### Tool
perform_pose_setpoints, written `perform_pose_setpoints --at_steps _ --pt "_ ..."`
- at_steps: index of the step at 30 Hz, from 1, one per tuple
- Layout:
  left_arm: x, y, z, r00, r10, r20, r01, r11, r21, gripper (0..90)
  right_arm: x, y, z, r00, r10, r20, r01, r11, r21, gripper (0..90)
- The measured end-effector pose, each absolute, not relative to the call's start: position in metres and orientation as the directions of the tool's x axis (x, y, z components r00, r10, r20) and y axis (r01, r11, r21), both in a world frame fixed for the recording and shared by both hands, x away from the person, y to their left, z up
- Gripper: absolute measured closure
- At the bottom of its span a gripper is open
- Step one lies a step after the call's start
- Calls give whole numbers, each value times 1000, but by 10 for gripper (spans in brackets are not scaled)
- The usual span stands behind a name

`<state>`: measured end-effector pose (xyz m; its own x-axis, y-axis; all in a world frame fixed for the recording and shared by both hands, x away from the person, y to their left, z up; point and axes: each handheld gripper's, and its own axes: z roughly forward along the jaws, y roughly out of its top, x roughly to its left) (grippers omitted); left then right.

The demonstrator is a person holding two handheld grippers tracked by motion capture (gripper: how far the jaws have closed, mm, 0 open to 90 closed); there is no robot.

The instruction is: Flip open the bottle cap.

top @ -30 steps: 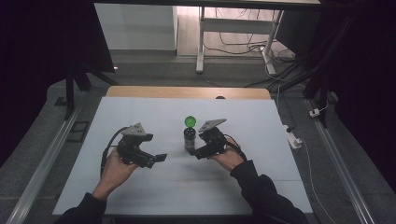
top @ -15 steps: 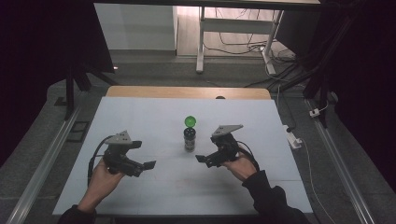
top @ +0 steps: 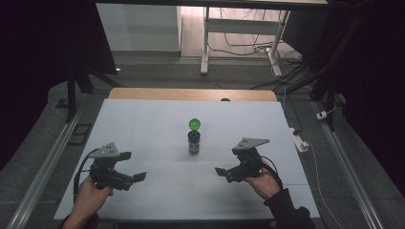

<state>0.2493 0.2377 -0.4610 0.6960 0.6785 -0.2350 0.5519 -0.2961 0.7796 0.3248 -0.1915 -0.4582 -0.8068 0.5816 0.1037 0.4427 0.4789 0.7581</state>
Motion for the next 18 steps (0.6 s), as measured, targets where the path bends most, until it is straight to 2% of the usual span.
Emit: perform_pose_setpoints --at_steps 9,18 --pt "230 260 -467 659 707 -258 579 -256 774 0 307 -216 -455 -772 630 84 462 466 755 0" --pt "214 278 -473 616 738 -274 599 -213 772 0 286 -251 -452 -705 702 101 506 398 765 0"
